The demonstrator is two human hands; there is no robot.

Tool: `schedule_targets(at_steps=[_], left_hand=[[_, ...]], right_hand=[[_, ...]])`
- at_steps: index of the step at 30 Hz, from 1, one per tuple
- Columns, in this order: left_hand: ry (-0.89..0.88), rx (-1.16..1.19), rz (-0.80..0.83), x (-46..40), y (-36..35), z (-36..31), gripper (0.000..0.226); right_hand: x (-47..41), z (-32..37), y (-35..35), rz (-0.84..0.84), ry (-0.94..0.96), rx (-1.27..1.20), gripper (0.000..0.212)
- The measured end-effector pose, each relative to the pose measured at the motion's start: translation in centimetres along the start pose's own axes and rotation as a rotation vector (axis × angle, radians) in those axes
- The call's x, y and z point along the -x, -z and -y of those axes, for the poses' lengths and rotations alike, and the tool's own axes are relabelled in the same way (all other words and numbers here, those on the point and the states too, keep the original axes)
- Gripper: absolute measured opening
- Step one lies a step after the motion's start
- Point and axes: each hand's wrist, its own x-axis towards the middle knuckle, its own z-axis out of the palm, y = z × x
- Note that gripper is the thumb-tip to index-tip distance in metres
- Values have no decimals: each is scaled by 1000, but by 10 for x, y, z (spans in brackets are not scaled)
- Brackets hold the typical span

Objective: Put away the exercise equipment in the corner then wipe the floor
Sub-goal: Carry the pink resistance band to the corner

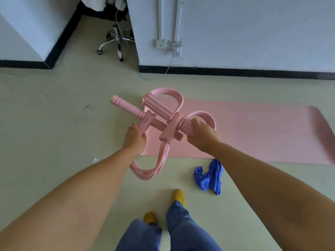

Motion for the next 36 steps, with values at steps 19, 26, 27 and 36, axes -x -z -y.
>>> schedule_targets(at_steps=[19,26,27,36], left_hand=[[-626,-284,436,129,-85,-151,32],[-781,-351,495,203,-166,-245,28],[-797,-353,502,216,-181,-259,28],[-903,-366,607,346,-313,-384,31]], right_hand=[[269,-122,-13,-339,-614,-166,53],[361,-223,3,-413,-719,-170,53],[375,-242,6,-410,-735,-170,52],[507,-399,29,-438,-942,-242,39]])
